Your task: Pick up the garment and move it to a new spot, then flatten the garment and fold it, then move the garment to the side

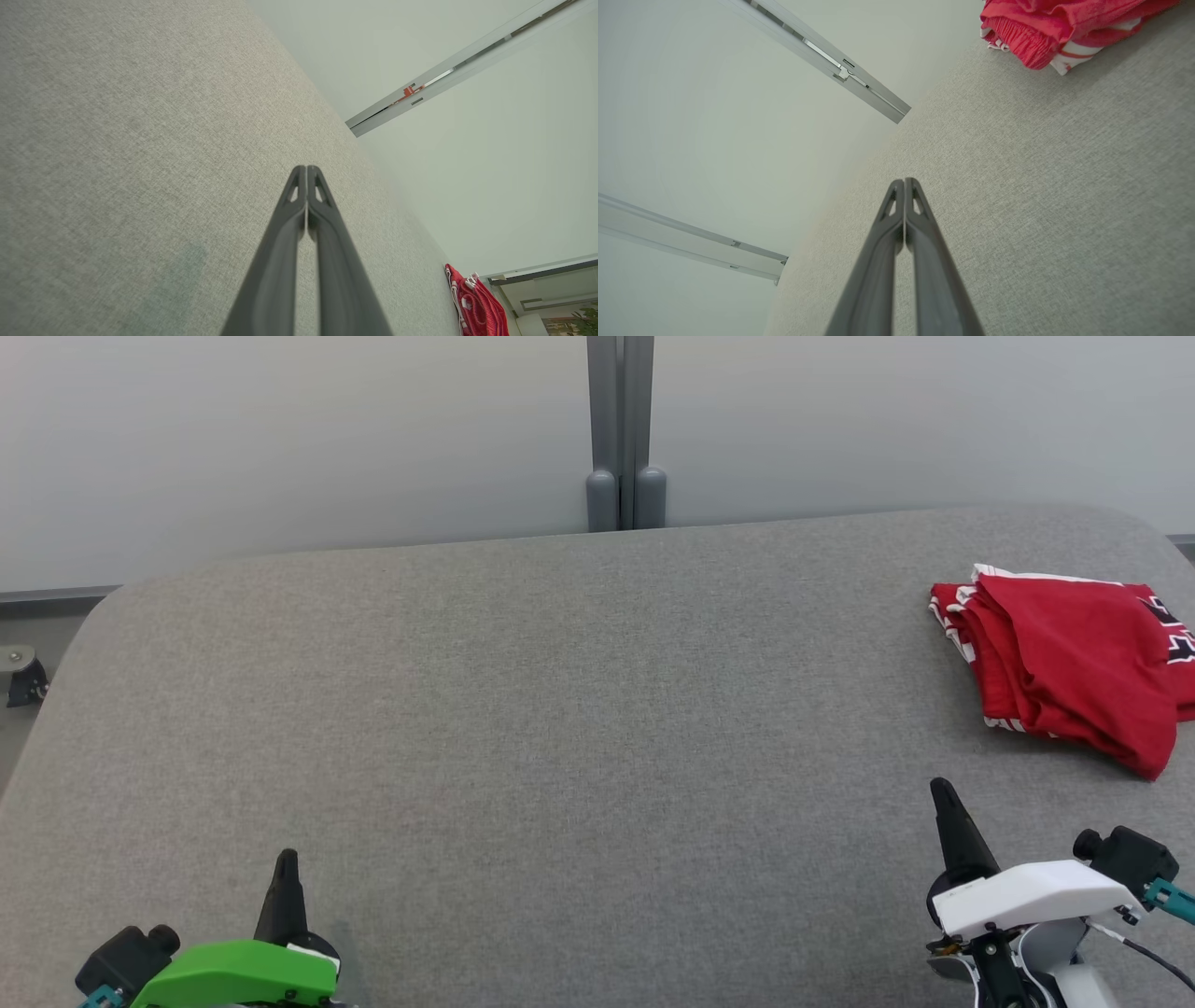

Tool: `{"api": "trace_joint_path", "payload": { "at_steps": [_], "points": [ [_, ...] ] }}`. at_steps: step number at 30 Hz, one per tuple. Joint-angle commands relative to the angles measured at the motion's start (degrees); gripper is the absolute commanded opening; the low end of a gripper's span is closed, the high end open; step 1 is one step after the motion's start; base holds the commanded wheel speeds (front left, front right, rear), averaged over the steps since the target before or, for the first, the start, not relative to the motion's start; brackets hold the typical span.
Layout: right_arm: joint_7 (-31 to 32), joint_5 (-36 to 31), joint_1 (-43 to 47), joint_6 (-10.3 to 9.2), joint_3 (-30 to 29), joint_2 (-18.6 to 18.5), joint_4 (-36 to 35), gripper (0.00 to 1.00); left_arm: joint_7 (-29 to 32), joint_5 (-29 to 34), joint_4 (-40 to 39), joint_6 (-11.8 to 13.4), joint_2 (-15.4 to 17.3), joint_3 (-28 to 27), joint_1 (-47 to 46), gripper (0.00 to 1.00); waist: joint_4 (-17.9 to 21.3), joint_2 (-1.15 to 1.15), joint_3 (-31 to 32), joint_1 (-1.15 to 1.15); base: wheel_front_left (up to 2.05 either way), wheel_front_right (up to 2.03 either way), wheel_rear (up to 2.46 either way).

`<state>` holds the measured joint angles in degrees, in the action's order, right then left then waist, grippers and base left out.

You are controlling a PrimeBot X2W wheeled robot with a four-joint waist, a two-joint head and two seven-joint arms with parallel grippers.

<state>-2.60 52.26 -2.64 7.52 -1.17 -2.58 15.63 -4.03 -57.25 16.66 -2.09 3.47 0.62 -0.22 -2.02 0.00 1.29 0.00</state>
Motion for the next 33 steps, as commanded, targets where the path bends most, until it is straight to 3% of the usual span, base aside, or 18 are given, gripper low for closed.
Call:
{"api": "trace_joint_path", "payload": {
  "at_steps": [1,33],
  "points": [
    [0.43,1.80,-1.50,-0.02,-0.41,-0.25,-0.90,0.00,0.44,-1.64,-0.93,-0.57,0.12,-0.49,-1.82,0.00,0.04,0.00,-0.03,0.00,0.00,0.00,0.00],
    [4.72,20.67,-2.75,-0.01,-2.90,-0.34,-1.35,0.00,5.48,-18.02,-1.81,-3.06,-0.21,-3.87,-4.16,0.00,0.84,0.00,-0.61,0.00,0.00,0.00,0.00]
  ]
}}
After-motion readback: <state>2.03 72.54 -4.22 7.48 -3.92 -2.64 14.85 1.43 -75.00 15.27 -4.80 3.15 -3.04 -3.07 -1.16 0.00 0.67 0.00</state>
